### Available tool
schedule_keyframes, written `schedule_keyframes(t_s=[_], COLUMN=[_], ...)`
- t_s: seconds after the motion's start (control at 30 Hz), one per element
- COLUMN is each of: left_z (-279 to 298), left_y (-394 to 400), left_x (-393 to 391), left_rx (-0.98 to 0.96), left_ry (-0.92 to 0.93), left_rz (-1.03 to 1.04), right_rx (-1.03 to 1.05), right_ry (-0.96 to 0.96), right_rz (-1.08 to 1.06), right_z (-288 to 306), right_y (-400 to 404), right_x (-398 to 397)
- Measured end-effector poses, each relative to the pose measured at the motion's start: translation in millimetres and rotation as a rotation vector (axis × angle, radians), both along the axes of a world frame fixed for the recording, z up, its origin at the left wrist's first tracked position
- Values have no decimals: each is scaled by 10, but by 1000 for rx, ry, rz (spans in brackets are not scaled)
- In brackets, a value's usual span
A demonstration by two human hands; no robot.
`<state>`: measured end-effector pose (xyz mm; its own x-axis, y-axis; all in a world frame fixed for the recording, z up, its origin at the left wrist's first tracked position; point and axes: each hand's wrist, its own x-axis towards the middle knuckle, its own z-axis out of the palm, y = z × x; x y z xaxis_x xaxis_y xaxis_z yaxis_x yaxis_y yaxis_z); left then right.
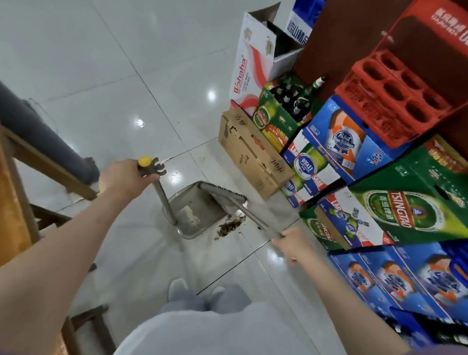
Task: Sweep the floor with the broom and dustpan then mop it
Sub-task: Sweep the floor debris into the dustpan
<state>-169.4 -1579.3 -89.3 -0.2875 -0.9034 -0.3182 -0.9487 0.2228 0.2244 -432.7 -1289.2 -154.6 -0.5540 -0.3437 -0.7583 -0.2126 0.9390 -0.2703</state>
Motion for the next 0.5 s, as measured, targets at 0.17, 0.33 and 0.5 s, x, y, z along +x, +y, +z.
schedule_keyframes(t_s=[0.17, 0.33, 0.5], left_z=[-45, -65, -79], left_y=[226, 379, 468], left_x=[133, 78, -82], left_rx=[-2, -7, -25], left_ry=[5, 28, 35], left_rz=[119, 330, 481], right_rx=[-42, -67, -79], right_ry=[15, 69, 63], right_rz=[51, 145, 223], right_z=[-35, -33, -87], right_y=[-228, -612, -1055], right_x=[-148, -446, -746])
